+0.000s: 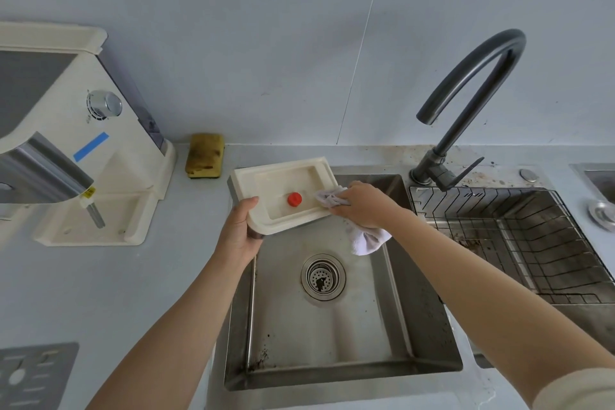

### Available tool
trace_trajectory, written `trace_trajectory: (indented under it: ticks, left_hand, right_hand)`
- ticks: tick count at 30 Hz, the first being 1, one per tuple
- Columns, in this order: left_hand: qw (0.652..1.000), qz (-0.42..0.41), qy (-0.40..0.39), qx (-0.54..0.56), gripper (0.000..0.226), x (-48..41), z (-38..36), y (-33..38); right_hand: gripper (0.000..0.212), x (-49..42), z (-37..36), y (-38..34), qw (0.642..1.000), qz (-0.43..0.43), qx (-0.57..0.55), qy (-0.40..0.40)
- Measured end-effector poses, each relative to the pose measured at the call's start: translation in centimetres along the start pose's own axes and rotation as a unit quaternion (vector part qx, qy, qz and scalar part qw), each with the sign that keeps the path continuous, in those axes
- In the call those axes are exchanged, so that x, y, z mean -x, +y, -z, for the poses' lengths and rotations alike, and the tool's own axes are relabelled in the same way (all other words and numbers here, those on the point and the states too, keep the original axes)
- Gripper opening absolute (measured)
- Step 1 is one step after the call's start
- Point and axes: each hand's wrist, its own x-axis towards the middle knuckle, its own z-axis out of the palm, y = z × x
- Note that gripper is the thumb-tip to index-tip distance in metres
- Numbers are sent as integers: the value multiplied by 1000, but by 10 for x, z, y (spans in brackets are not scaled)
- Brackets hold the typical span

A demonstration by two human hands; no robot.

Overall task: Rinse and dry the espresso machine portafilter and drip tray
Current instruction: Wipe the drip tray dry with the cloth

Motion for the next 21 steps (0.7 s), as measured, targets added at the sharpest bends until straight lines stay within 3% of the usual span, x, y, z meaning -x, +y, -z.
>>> trace_trajectory:
  ticks: [2, 5, 9, 13, 16, 20, 21]
  left_hand:
    - [1000, -9, 1, 1, 24, -1, -2, -1]
    - [1000, -5, -1, 0, 21, -3, -7, -3]
    - [1000, -2, -9, -22, 31, -3, -11, -5]
    - [1000, 7, 4, -19, 20, -3, -5, -8]
    - [999, 24, 1, -26, 46, -1, -2, -7]
    - [999, 44, 16, -25, 16, 0, 4, -12]
    - [998, 49, 12, -27, 20, 1, 4, -13]
  right_hand:
    - [26, 2, 0, -7, 1000, 7, -10, -2]
    - [37, 6, 0, -22, 1000, 20, -14, -1]
    - [33, 7, -3, -39, 998, 54, -16, -6]
    - [35, 8, -8, -47, 994, 86, -63, -23]
    - [36, 10, -2, -40, 983, 64, -167, -42]
    - [36, 11, 12, -29, 964, 35, -264, 5]
    - [35, 10, 17, -27, 960, 27, -277, 25]
